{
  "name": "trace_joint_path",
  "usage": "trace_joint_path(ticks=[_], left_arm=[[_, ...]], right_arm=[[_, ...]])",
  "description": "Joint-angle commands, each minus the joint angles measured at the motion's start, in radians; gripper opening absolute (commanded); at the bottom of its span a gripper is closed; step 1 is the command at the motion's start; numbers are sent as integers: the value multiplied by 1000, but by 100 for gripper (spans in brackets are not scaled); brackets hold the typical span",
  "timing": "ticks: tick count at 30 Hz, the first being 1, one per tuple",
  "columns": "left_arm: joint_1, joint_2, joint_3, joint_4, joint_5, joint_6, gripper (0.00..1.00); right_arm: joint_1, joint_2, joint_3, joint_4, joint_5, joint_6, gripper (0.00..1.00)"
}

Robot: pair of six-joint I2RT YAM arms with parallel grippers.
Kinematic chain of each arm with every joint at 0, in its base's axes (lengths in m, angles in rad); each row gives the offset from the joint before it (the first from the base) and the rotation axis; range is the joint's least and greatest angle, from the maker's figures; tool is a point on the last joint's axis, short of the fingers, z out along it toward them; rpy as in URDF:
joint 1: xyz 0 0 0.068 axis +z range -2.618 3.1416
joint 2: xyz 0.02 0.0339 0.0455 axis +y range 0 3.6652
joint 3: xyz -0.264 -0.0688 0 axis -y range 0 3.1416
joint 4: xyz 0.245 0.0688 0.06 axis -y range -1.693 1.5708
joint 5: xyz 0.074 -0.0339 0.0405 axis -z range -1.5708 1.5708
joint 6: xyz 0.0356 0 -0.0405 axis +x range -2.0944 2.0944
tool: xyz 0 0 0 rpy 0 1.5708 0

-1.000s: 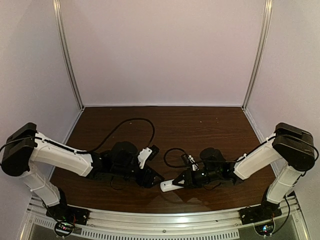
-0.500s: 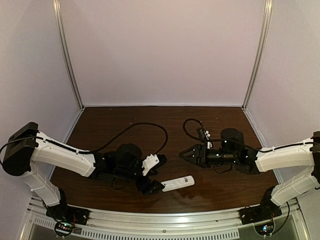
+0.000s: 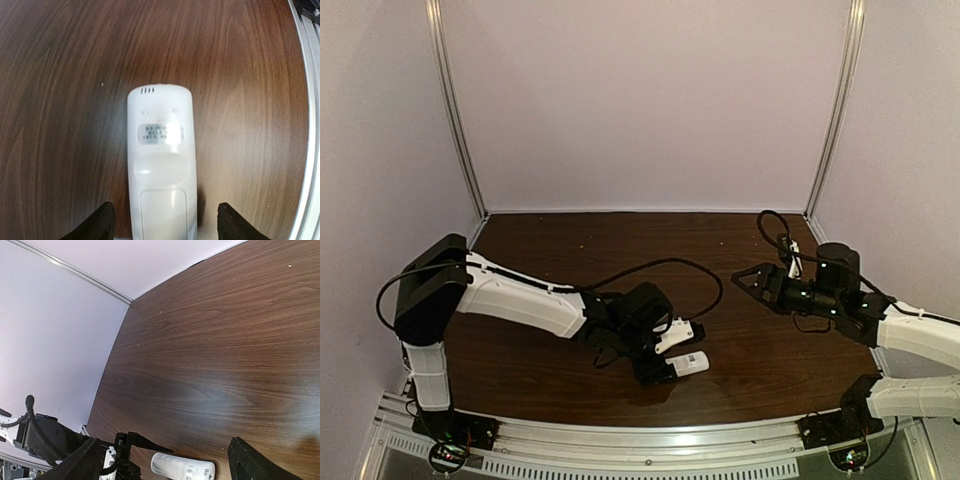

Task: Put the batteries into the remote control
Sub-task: Pick up the remote control from the center of the board.

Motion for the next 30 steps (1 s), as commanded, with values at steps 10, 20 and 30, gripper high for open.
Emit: trace_joint_path(ticks=[10,20,30], left_arm=[[-27,239,308,-199,-13,39,56],[-24,269,375,-268,36,30,27],[116,-20,280,3,214,-131,23]], right_arm=[[-145,-227,-66,-123,31,-44,100],[-170,-282,-68,-121,-30,-83,100],[-170,-223,-50,-34,-181,-179,93]])
